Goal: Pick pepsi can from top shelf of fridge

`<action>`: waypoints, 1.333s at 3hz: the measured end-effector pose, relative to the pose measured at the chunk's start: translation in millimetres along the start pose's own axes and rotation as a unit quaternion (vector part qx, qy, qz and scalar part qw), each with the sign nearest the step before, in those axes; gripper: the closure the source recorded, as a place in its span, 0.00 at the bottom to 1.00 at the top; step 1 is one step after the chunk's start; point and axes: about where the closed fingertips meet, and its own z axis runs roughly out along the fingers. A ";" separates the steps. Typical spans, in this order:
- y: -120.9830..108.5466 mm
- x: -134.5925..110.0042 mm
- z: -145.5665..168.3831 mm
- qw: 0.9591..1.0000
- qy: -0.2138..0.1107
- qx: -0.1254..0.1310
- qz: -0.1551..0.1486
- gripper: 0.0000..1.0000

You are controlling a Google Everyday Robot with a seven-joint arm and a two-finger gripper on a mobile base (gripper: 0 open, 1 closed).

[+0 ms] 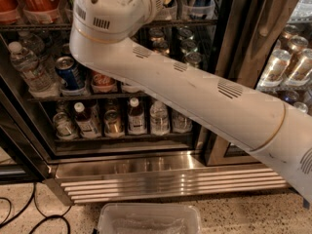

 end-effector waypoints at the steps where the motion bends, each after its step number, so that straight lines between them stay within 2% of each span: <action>1: 0.5 -5.9 -16.3 1.000 0.022 0.009 0.004 1.00; 3: -5.8 -4.0 -19.8 0.999 0.035 0.022 -0.005 1.00; 4: -7.2 -17.6 -30.5 0.999 0.042 0.033 -0.007 1.00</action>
Offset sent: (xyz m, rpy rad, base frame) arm -0.0127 0.0055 0.0048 0.0186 0.0306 -0.0174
